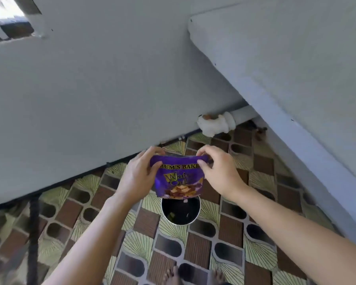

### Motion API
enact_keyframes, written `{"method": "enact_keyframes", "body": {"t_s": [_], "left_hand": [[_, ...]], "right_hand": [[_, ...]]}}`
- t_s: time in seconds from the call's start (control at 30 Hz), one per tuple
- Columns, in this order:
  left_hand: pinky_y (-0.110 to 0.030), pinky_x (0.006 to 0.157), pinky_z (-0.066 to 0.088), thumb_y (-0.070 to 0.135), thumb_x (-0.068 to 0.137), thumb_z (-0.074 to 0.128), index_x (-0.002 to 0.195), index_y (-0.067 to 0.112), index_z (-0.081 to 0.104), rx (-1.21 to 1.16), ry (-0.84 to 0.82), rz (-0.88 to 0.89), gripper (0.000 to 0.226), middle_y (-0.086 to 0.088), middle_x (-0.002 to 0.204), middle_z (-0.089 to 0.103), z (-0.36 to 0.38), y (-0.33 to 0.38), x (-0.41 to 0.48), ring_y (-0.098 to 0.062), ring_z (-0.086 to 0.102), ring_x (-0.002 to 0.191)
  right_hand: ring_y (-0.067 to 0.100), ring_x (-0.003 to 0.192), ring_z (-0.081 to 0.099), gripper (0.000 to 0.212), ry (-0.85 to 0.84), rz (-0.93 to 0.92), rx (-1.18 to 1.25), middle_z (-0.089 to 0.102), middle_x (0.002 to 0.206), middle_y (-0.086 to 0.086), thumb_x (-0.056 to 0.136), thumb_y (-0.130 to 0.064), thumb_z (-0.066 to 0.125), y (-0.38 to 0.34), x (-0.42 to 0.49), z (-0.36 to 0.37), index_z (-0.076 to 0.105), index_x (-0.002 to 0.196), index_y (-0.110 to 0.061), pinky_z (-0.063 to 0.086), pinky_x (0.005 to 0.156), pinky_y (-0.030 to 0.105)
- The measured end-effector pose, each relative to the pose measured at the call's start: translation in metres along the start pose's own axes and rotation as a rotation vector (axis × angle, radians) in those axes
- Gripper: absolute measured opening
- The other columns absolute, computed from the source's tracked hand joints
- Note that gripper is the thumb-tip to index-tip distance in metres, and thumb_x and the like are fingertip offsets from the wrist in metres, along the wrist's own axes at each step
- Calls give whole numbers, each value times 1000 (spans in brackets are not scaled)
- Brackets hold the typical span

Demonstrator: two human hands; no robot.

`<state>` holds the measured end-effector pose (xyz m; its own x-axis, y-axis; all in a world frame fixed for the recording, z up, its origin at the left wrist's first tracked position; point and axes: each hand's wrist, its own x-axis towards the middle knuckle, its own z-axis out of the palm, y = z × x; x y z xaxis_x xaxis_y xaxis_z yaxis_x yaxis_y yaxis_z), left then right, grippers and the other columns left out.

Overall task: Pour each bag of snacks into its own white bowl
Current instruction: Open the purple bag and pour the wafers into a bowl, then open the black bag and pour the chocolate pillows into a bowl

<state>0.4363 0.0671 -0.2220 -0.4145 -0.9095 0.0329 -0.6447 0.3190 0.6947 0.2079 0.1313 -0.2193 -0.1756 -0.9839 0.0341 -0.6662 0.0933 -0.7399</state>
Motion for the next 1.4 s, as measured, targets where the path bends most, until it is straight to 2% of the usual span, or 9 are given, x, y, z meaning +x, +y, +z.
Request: {"method": "enact_keyframes", "body": {"t_s": [0.13,0.43,0.53,0.6,0.8,0.97,1.1,1.23,1.4], "left_hand": [[-28,73,62,17,101,58,117,29,56,-38,-52,-35,20,8,113,66,80,-76,3,-7,69,94],[-37,83,61,31,99,59,120,37,51,-7,-235,-115,23,11,118,65,224,-214,-8,-5,64,106],[-40,100,53,59,90,58,137,45,45,58,-400,-169,50,11,127,61,238,-227,-13,-9,57,119],[-36,98,52,59,93,56,133,43,52,89,-424,-186,43,9,125,60,228,-213,-11,-9,57,115],[-24,69,49,49,99,55,102,37,64,123,-274,-33,15,21,75,60,106,-74,37,5,59,75],[-26,68,53,48,99,56,100,39,62,166,-195,141,12,10,72,67,-29,87,64,-4,64,70],[-30,72,55,47,99,56,99,37,62,203,-148,265,12,8,73,65,-109,192,72,-9,63,72],[-38,69,56,51,96,57,92,38,62,168,-101,407,15,3,65,61,-148,274,77,-13,59,62],[-30,60,45,45,96,60,83,36,64,51,-49,599,17,0,62,57,-143,366,82,-18,53,58]], "right_hand": [[-2,82,56,11,-38,34,-19,63,95,-6,93,-10,66,85,5,75,64,97,-20,41,63,7],[2,97,58,12,-175,152,-22,63,105,-9,93,-17,69,233,0,200,64,104,-21,45,67,5],[8,107,58,21,-237,175,-69,64,113,-7,93,-24,70,243,-4,207,66,113,-22,46,84,17],[9,99,63,16,-236,169,-65,67,107,-7,94,-27,68,227,-2,192,68,109,-21,51,84,24],[3,81,63,9,-172,82,-35,68,89,-11,96,-29,63,101,17,66,68,100,-23,53,72,21],[4,62,57,9,-41,8,0,68,80,-8,96,-27,64,-25,19,-74,67,94,-19,50,63,23],[7,66,62,9,75,13,8,67,79,-9,96,-28,65,-100,10,-173,67,91,-21,51,63,25],[9,64,63,12,206,-1,-5,67,76,-8,95,-26,65,-141,-9,-253,69,86,-20,52,66,27],[14,64,66,17,442,3,-3,67,71,-7,95,-28,64,-138,-42,-334,66,80,-21,56,65,34]]}}
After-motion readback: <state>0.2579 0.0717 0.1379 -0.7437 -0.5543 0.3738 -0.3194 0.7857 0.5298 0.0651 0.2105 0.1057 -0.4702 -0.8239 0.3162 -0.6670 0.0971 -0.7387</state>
